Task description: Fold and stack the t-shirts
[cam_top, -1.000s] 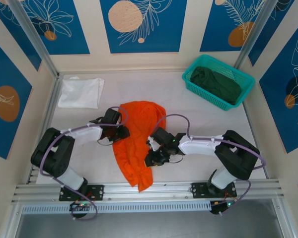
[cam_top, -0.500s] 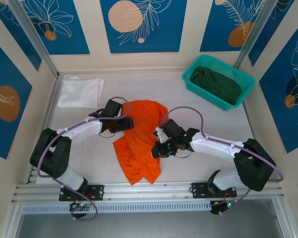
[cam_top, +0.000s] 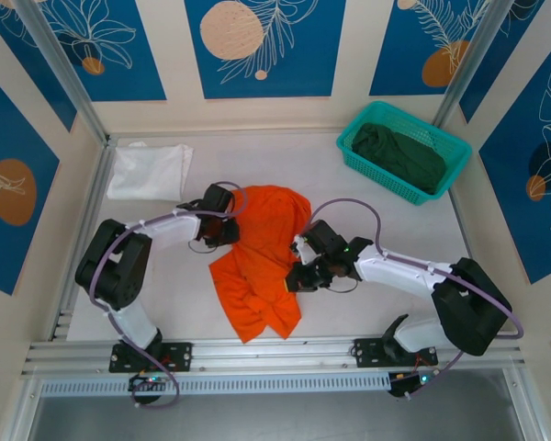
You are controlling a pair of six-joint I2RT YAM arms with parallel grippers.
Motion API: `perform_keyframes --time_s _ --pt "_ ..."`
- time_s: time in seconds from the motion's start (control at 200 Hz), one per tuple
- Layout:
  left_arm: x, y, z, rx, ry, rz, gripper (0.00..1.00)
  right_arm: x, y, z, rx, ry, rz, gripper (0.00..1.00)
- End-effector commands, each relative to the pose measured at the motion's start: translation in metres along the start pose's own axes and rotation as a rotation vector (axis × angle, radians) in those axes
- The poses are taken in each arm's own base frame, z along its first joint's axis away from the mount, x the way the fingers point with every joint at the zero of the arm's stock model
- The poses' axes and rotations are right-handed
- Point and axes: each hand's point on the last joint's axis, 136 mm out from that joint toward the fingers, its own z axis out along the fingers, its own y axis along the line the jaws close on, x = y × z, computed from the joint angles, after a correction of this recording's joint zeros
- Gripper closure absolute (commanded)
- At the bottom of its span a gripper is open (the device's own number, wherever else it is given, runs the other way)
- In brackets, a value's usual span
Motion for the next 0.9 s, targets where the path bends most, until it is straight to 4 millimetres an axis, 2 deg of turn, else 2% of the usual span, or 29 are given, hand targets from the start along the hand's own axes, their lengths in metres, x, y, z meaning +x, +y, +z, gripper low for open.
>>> perform_keyframes --time_s 0.0,0.07,0.11,0.265,0.345,0.43,0.525,0.605,0.71,0.79,0.895 --pt "-0.027 -0.007 -0.025 -0.009 -0.092 0.012 1.00 0.005 0.009 -0.017 -0.036 -0.014 -0.030 0.96" --pt "-0.044 -0.016 -0.059 -0.018 -0.187 0.064 1.00 0.001 0.017 -0.034 -0.044 -0.061 -0.052 0.96" --pt "-0.055 -0.025 -0.086 -0.011 -0.263 0.096 1.00 -0.003 0.023 -0.046 -0.047 -0.095 -0.070 0.97" --pt "-0.088 -0.072 -0.209 0.077 -0.554 0.238 1.00 -0.025 0.067 -0.116 -0.078 -0.311 -0.195 0.99" --pt "-0.091 -0.099 -0.277 0.140 -0.702 0.323 1.00 -0.033 0.096 -0.159 -0.107 -0.432 -0.273 1.00" --pt "-0.086 -0.124 -0.347 0.245 -0.847 0.404 1.00 -0.038 0.127 -0.205 -0.137 -0.543 -0.351 1.00" --pt "-0.079 -0.135 -0.414 0.349 -0.972 0.432 1.00 -0.040 0.162 -0.245 -0.200 -0.620 -0.432 1.00" --pt "-0.071 -0.138 -0.461 0.430 -1.041 0.448 1.00 -0.039 0.186 -0.268 -0.237 -0.651 -0.486 1.00" --pt "-0.059 -0.142 -0.511 0.534 -1.114 0.474 1.00 -0.035 0.214 -0.295 -0.268 -0.711 -0.575 1.00" --pt "-0.056 -0.143 -0.540 0.568 -1.168 0.490 1.00 -0.038 0.227 -0.313 -0.270 -0.780 -0.617 1.00" --pt "-0.059 -0.146 -0.565 0.567 -1.218 0.512 1.00 -0.046 0.240 -0.333 -0.252 -0.846 -0.653 1.00"
